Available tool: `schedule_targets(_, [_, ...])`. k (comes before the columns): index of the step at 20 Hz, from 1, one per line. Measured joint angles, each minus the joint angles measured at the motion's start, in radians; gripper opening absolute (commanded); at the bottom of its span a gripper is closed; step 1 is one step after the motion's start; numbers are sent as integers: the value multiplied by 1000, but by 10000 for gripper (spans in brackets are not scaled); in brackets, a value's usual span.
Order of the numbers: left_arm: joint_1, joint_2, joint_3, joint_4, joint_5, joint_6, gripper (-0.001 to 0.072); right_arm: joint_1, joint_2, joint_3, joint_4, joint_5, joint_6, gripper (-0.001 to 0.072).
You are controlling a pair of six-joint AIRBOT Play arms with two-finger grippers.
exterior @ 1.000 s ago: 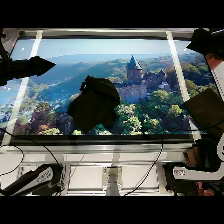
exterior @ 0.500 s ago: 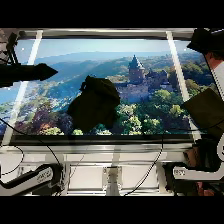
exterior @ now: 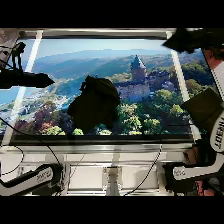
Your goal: Fold the clothes and pants, and hang the long-sleeved shirts on hangers.
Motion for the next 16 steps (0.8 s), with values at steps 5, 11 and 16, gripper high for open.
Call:
schedule_targets(5, [0,0,0,10,-8,6,7,240,-117,0,2,-66,-129,401])
schedule_targets(11, [0,0,0,1,-19,6,7,505,-225,0,-235,-291,-204,470])
schedule_targets(16, [0,0,0,-3,-41,6,7,600,-330,-10,-349,-496,-219,470])
